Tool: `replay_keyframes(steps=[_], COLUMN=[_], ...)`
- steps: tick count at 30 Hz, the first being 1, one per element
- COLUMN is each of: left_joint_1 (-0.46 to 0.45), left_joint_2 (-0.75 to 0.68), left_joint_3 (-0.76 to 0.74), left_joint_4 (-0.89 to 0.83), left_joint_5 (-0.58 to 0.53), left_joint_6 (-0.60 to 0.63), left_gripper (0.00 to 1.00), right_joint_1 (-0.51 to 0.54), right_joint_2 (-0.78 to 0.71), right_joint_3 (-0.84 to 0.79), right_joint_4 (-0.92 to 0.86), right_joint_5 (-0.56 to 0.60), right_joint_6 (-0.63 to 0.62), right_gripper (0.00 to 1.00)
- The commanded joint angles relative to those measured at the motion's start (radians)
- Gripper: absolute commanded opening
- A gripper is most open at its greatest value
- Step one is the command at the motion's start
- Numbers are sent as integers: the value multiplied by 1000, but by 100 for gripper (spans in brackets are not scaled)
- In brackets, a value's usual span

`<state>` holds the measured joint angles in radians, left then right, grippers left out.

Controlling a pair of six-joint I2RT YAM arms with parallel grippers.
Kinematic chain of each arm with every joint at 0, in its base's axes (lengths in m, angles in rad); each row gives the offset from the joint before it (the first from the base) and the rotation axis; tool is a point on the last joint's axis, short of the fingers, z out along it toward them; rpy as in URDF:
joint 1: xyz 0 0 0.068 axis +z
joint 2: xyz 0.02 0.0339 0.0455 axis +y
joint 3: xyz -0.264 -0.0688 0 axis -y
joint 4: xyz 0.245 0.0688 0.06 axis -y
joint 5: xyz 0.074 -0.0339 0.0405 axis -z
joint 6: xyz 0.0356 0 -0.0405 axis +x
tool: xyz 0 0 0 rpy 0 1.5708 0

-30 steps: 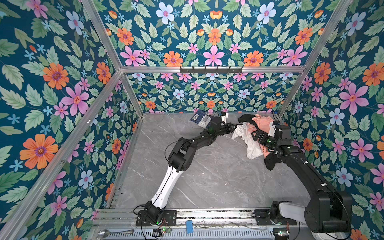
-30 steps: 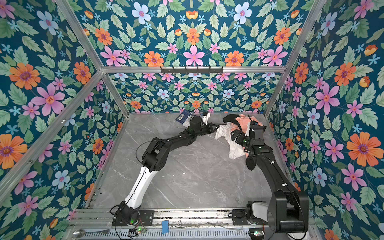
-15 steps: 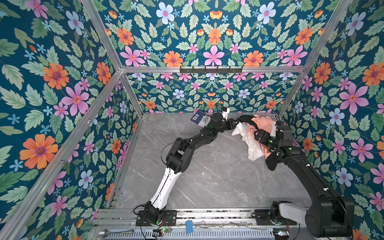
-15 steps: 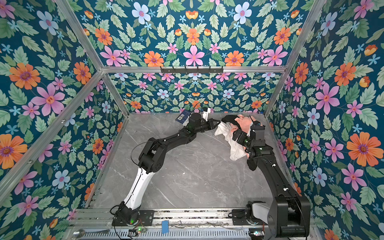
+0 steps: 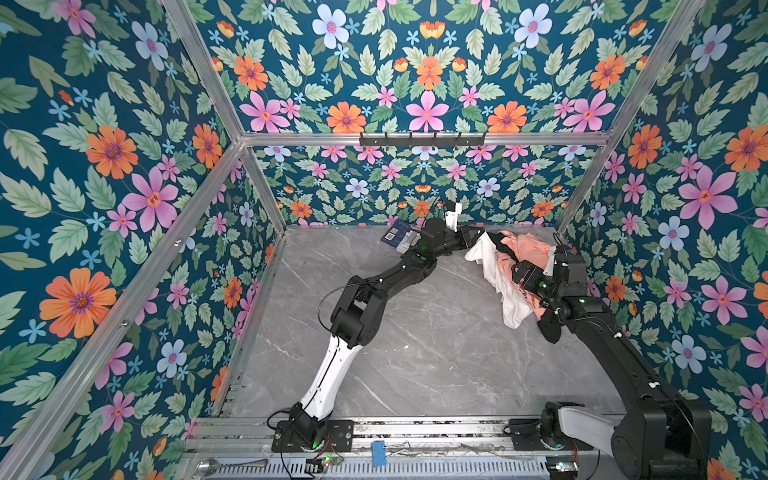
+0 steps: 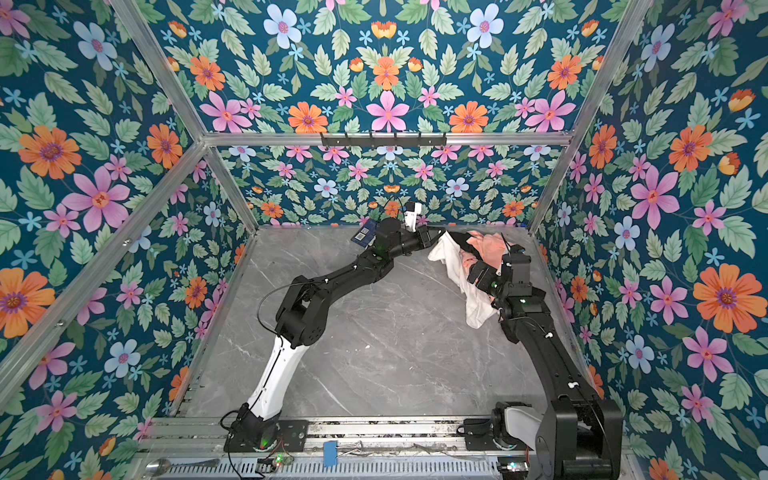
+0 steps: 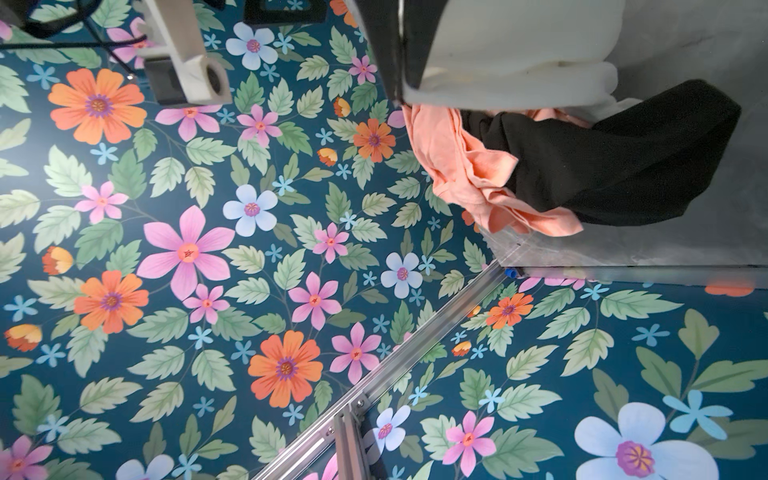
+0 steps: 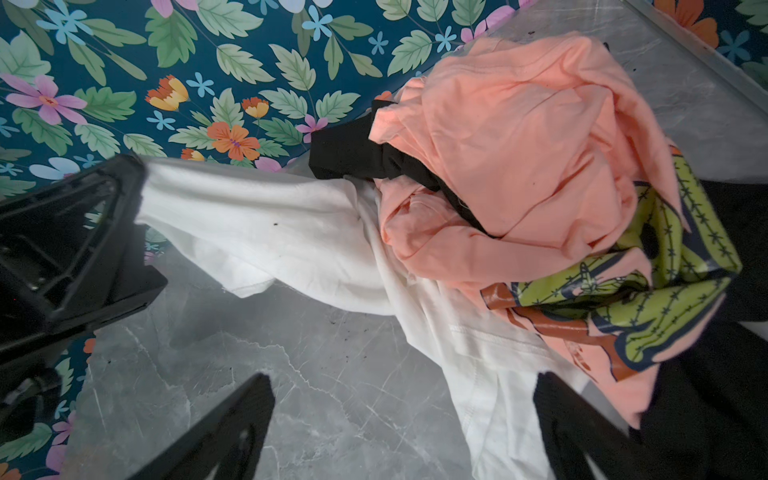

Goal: Pick out a specific cloth from the pile
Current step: 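Lift the white shirt upward with the left gripper while the right gripper holds the pile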

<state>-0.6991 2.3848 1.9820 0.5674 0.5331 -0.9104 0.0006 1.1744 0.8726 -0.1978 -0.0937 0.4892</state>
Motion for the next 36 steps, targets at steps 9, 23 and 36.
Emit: replay_keyframes(steps=[9,23,36], left_joint_1=[1,6,29], left_joint_2=[-57,-97,-142], left_joint_3=[35,44,44], left_joint_4=[87,117,125], left_joint_5=[-8,-12,-21], left_joint_6=[0,1,8], left_gripper=[0,0,0], right_joint_1=[-1,-1,-1], right_joint_2=[-7,-6,-12], right_joint_3=[-3,2,-11], right_joint_4=[0,2,1], right_joint_5=[38,52,69], right_joint_6=[1,3,0], right_gripper=[99,99,99])
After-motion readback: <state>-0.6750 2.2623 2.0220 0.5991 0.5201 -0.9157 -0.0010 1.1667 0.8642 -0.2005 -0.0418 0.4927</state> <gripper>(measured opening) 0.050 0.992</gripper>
